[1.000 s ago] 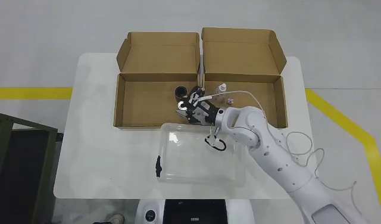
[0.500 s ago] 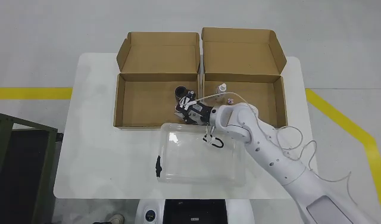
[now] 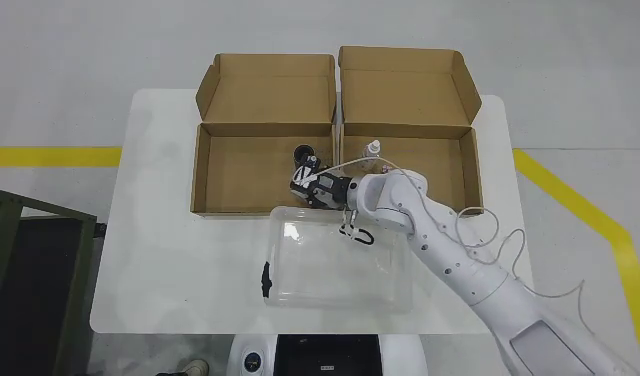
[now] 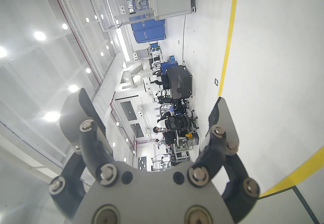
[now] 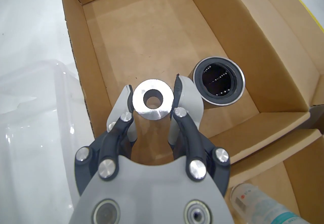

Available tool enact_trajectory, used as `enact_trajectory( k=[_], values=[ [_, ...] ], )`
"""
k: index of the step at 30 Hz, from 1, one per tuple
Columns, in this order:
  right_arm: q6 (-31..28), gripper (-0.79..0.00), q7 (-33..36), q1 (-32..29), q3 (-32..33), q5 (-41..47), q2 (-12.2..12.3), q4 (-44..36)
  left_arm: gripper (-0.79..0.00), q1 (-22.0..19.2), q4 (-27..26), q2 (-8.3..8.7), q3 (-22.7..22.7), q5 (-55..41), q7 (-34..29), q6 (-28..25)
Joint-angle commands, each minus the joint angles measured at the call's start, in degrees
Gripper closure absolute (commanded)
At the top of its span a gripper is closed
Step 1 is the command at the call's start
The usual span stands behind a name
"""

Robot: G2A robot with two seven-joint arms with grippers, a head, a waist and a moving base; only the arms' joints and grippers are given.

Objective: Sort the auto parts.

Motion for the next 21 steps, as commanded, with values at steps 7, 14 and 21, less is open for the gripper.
enact_trajectory(
  k=[7,14,21],
  values=[
    [-0.6,-0.283,0.4,-0.3,0.2,-0.9,-0.2,0.2,-0.785,0.0,0.0,0.00,0.0,0.0,0.0,0.0],
    [-1.0,-0.305,1.0,-0.9,0.9,-0.6,-0.3,-1.0,-0.785,0.0,0.0,0.00,0.0,0.0,0.0,0.0],
    [0.2,-0.326,0.2,-2.4,3.5,0.8,0.1,-4.4,-0.785,0.0,0.0,0.00,0.0,0.0,0.0,0.0]
  ],
)
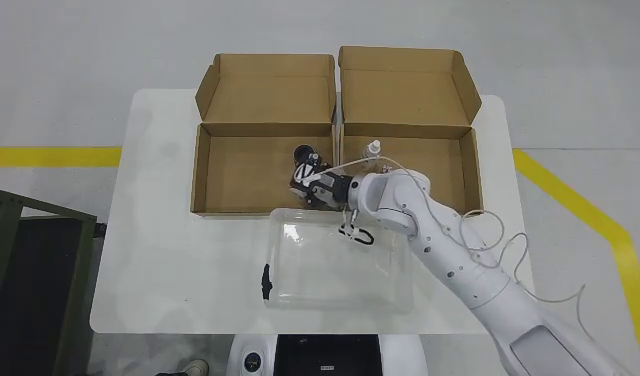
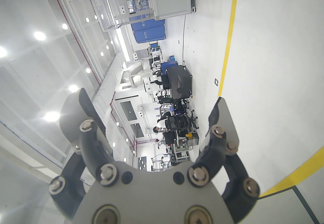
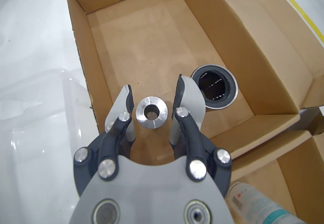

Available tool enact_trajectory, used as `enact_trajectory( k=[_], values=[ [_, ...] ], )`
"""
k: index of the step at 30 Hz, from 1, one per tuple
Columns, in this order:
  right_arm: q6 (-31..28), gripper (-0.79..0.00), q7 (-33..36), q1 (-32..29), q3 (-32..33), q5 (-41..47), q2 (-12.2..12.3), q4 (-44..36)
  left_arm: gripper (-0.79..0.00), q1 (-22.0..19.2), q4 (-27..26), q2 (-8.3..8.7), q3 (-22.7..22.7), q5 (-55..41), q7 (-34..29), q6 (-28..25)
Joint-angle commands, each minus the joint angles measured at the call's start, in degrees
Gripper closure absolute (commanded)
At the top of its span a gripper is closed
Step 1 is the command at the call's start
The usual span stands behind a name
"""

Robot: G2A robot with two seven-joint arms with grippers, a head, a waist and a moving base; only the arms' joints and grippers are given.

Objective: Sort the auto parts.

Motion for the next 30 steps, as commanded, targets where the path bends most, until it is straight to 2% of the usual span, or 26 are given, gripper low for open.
enact_trajectory(
  k=[1,10,20,24,30],
  values=[
    [0.4,-0.329,-0.4,-0.7,0.9,0.6,0.1,-1.3,-0.785,0.0,0.0,0.00,0.0,0.0,0.0,0.0],
    [1.8,-0.354,-2.6,-6.0,6.3,1.0,1.5,-8.7,-0.785,0.0,0.0,0.00,0.0,0.0,0.0,0.0],
    [3.8,-0.391,-6.4,-18.6,15.7,-2.5,4.1,-20.5,-0.785,0.0,0.0,0.00,0.0,0.0,0.0,0.0],
    [5.0,-0.459,-9.6,-25.3,20.5,-4.5,5.2,-24.9,-0.785,0.0,0.0,0.00,0.0,0.0,0.0,0.0],
    [6.8,-0.690,-14.6,-34.4,27.5,-7.3,6.4,-29.5,-0.785,0.0,0.0,0.00,0.0,0.0,0.0,0.0]
  ],
)
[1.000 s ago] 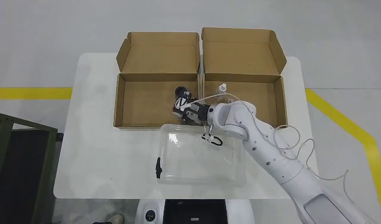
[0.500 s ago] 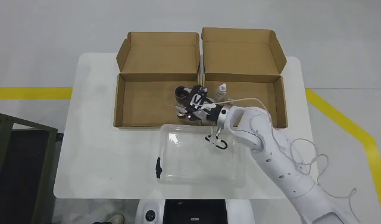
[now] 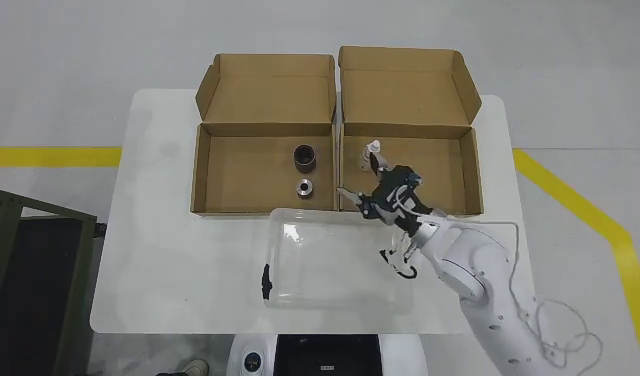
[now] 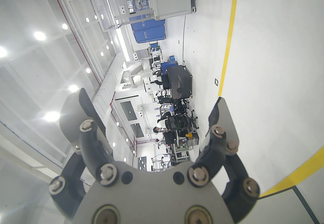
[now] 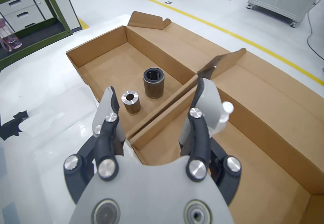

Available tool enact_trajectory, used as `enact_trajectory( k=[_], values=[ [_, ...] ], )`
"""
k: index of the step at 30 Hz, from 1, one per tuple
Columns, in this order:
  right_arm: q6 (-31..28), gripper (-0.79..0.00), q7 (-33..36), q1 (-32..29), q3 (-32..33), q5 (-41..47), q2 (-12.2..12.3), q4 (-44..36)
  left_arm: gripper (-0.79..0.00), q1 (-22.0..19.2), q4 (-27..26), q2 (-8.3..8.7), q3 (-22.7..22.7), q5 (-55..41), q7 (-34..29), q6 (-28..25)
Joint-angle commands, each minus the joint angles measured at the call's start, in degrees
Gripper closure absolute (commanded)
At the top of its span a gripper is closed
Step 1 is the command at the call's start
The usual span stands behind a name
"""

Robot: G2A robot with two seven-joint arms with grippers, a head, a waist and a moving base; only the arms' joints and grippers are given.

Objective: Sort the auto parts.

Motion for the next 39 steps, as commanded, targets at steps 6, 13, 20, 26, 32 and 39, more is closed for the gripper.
enact_trajectory(
  k=[6,13,20,26,32,39],
  values=[
    [2.2,-0.785,-4.5,-9.7,8.2,-2.9,1.1,-4.1,-0.785,0.0,0.0,0.00,0.0,0.0,0.0,0.0],
    [5.4,-0.785,-7.4,-18.3,16.0,-3.6,1.7,-7.2,-0.785,0.0,0.0,0.00,0.0,0.0,0.0,0.0],
    [7.9,-0.785,-9.7,-24.8,22.0,-2.9,1.9,-9.2,-0.785,0.0,0.0,0.00,0.0,0.0,0.0,0.0],
    [8.5,-0.785,-11.6,-27.9,24.9,-2.7,1.9,-10.0,-0.785,0.0,0.0,0.00,0.0,0.0,0.0,0.0],
    [8.5,-0.785,-13.0,-28.6,25.3,-2.5,1.8,-10.1,-0.784,0.0,0.0,0.00,0.0,0.0,0.0,0.0],
    [8.5,-0.785,-13.1,-28.6,25.3,-2.5,1.8,-10.0,-0.785,0.0,0.0,0.00,0.0,0.0,0.0,0.0]
  ],
)
